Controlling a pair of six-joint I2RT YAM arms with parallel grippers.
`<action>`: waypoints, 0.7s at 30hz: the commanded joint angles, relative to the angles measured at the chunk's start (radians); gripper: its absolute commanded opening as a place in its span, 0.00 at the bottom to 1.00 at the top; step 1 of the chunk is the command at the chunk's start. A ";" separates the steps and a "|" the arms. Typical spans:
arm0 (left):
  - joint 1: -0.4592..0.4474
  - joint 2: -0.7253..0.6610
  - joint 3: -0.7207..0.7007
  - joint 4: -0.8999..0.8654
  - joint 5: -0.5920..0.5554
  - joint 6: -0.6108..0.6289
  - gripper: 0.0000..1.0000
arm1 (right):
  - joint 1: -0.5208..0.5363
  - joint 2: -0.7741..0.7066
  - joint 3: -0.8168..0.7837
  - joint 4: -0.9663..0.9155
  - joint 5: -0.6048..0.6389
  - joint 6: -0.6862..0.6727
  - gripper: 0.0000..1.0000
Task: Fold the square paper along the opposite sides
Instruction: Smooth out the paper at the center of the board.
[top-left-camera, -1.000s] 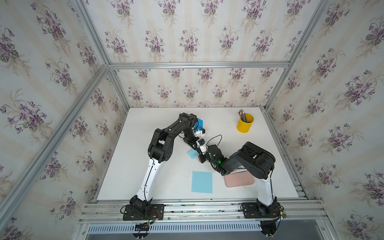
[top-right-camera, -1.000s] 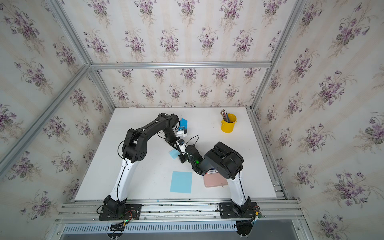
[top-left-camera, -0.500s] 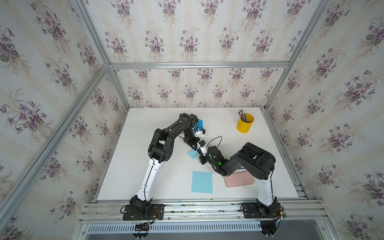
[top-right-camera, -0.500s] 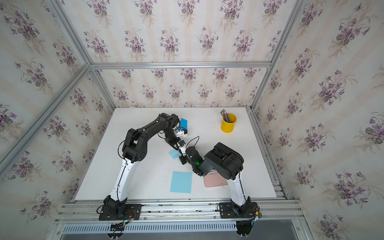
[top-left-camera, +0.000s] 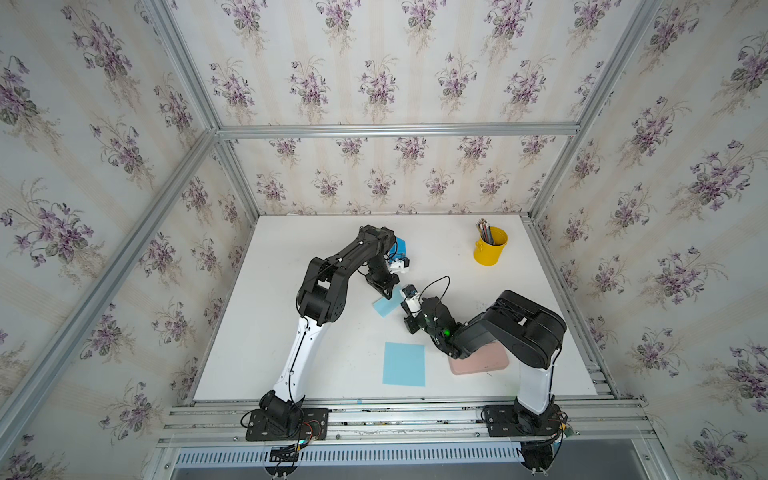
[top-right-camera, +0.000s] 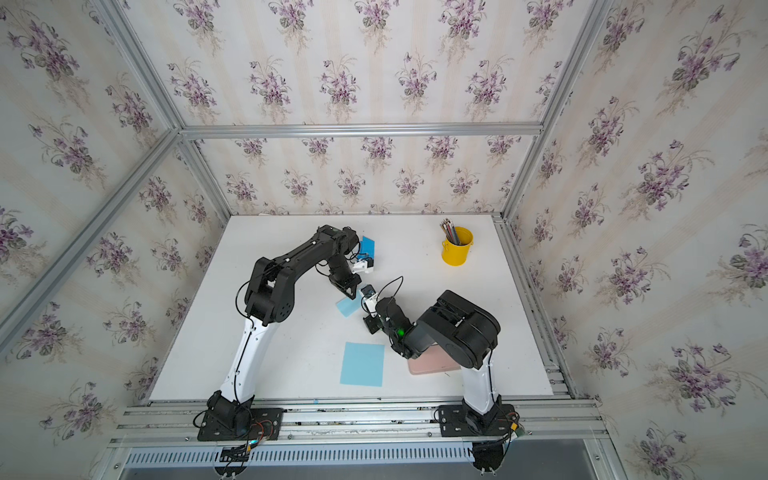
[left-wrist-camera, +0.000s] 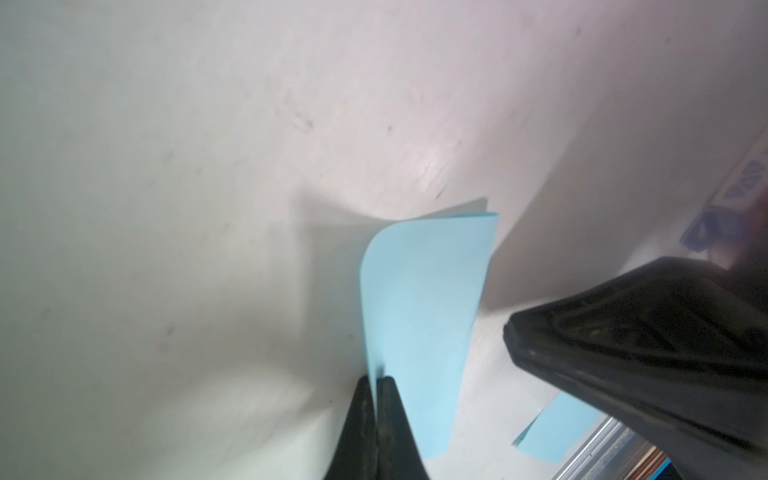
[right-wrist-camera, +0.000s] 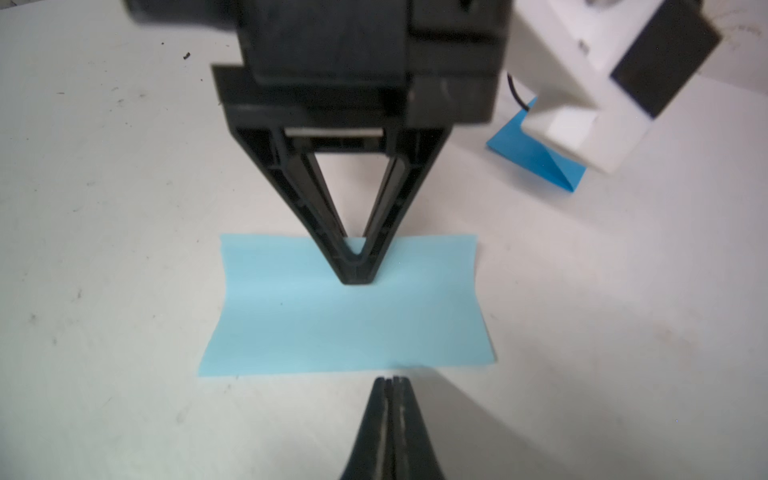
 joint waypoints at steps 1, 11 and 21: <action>0.002 0.011 0.000 0.010 -0.068 -0.012 0.00 | 0.001 0.007 0.033 0.078 -0.026 -0.040 0.03; 0.002 0.011 -0.015 0.009 -0.069 -0.015 0.00 | 0.010 0.107 0.115 0.072 -0.108 0.047 0.03; 0.002 0.008 -0.031 0.020 -0.136 -0.032 0.00 | 0.024 0.155 0.160 -0.086 -0.008 0.024 0.03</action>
